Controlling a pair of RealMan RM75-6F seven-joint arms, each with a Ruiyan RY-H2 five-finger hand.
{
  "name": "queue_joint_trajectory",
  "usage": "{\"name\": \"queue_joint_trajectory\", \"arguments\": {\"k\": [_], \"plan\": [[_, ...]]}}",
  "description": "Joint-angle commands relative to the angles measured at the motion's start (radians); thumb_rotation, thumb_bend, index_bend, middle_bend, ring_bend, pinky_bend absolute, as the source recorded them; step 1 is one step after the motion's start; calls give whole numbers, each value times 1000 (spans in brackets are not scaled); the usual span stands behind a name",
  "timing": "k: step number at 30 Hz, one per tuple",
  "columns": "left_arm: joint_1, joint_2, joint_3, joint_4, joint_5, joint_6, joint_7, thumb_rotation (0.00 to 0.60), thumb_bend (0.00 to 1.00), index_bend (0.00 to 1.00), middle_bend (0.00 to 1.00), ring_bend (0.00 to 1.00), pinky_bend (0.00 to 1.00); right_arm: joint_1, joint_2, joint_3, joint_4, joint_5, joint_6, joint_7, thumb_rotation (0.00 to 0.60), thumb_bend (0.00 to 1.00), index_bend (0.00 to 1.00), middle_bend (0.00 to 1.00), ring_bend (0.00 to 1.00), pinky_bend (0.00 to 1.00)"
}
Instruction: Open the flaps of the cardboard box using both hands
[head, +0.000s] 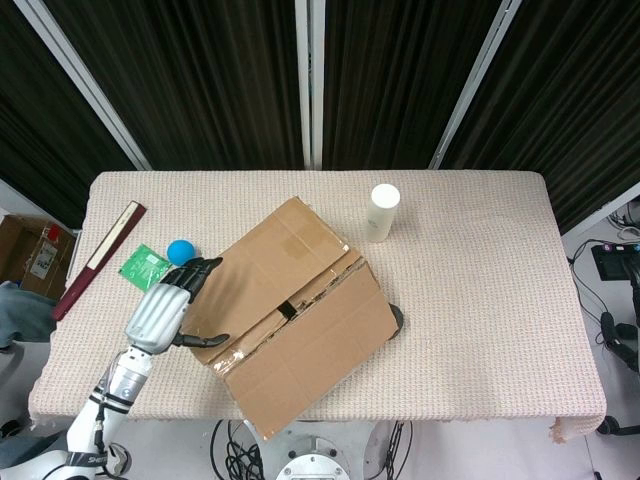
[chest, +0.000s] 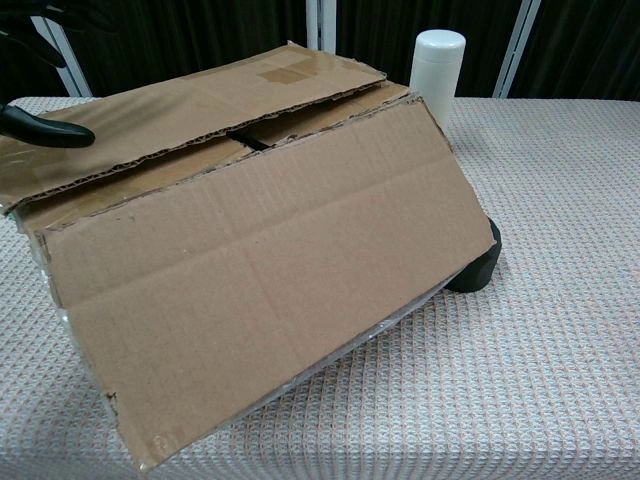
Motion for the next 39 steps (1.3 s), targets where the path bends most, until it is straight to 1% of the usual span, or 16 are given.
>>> {"name": "queue_joint_trajectory", "arguments": {"k": [1,4,11,14,18,23,27,29,31,32,35,39], "plan": [[-10,-21,-7,6,-23,-17,4,425,53,0,103,81,219,0,1,3,7,14,-8,8,600,332,0,0,0,0],[-19,-29,-13,-8,-46,-36,-10,424,52,0,103,81,219,2,2,4,11,21,-13,11,600,332,0,0,0,0],[-37,-64,-11,-5,-57,-59,17,424,53,0,103,81,218,3,1,4,16,30,-17,12,600,332,0,0,0,0],[-43,-75,-11,-2,-55,-57,43,424,52,0,103,81,218,2,1,5,18,36,-18,15,600,332,0,0,0,0],[-48,-100,-3,20,-25,-32,127,423,52,0,103,81,217,2,-3,5,24,39,-16,24,600,332,0,0,0,0],[-43,-135,10,55,13,7,221,484,53,0,94,72,216,2,-11,3,41,46,-22,38,600,332,0,0,0,0],[-33,-155,9,79,63,55,266,504,53,0,94,71,216,1,-13,3,50,51,-24,49,600,332,0,0,0,0],[-29,-160,8,85,80,73,285,536,84,0,94,71,215,2,-13,3,52,50,-24,52,600,332,0,0,0,0],[-25,-161,5,85,79,81,298,591,146,0,94,71,213,2,-14,3,52,49,-24,52,600,337,0,0,0,0],[-23,-160,2,87,77,85,309,599,168,0,94,71,213,3,-15,2,53,49,-24,52,600,342,0,0,0,0],[-18,-158,-6,93,84,105,336,600,200,0,93,71,213,6,-18,0,54,45,-29,52,600,356,0,0,0,0],[-6,-146,-16,80,109,139,342,600,245,0,91,71,213,8,-21,-1,56,44,-32,51,600,356,0,0,0,0]]}}
